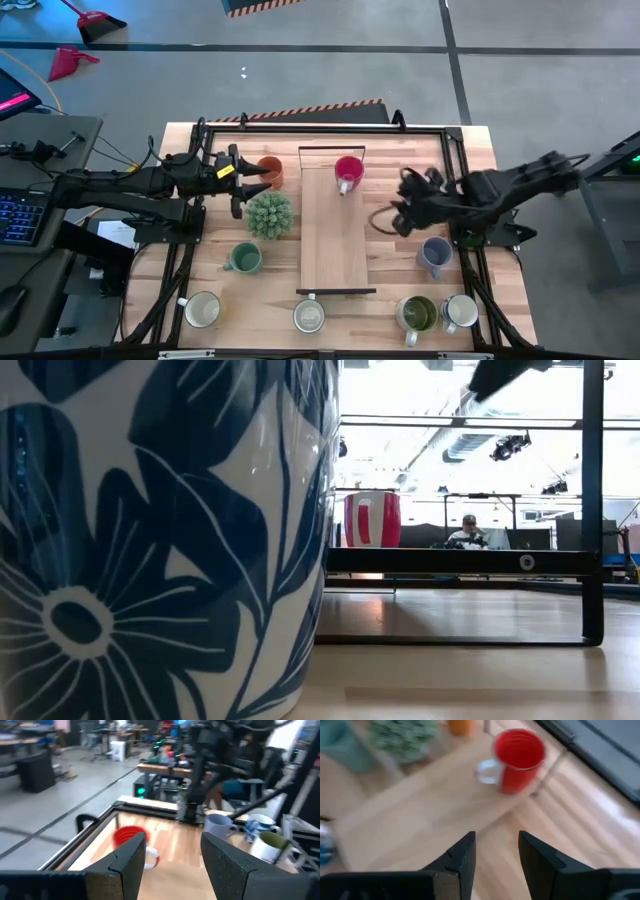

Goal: Place coffee mugs
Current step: Put the orange mug on the shelf

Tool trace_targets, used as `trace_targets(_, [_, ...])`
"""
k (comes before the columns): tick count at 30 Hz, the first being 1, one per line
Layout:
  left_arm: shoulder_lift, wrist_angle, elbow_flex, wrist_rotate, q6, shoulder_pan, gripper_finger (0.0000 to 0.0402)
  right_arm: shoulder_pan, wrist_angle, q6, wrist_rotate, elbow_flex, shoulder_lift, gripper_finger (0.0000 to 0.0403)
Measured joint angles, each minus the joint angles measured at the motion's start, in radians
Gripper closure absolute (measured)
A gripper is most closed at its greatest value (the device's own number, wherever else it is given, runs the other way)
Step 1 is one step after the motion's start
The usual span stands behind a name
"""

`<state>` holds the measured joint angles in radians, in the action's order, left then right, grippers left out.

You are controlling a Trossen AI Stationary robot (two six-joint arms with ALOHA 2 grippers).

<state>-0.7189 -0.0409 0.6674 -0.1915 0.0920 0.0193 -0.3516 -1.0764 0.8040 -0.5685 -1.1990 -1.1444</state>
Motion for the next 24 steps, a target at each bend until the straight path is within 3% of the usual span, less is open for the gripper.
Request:
trace_targets(4, [0.017, -0.169, 0.0, -0.101, 0.094, 0.004, 0.0219, -0.035, 0.229, -0.027, -0.007, 0.222, 0.163, 0.0277])
trace_targets(9, [0.013, -0.432, 0.0, -0.163, 0.237, 0.071, 0.0199, -0.038, 0.392, -0.022, 0.004, 0.367, 0.287, 0.0277])
trace_targets(16, [-0.098, -0.559, 0.113, -0.021, 0.175, 0.25, 0.0172, -0.035, 0.416, -0.023, 0.003, 0.397, 0.34, 0.0277])
trace_targets(20, [-0.232, -0.665, 0.19, 0.107, 0.078, 0.338, 0.0171, -0.035, 0.389, -0.026, 0.0, 0.397, 0.34, 0.0276])
trace_targets(24, [-0.38, -0.733, 0.258, 0.133, 0.004, 0.378, 0.0171, -0.035, 0.378, -0.024, -0.003, 0.397, 0.339, 0.0276])
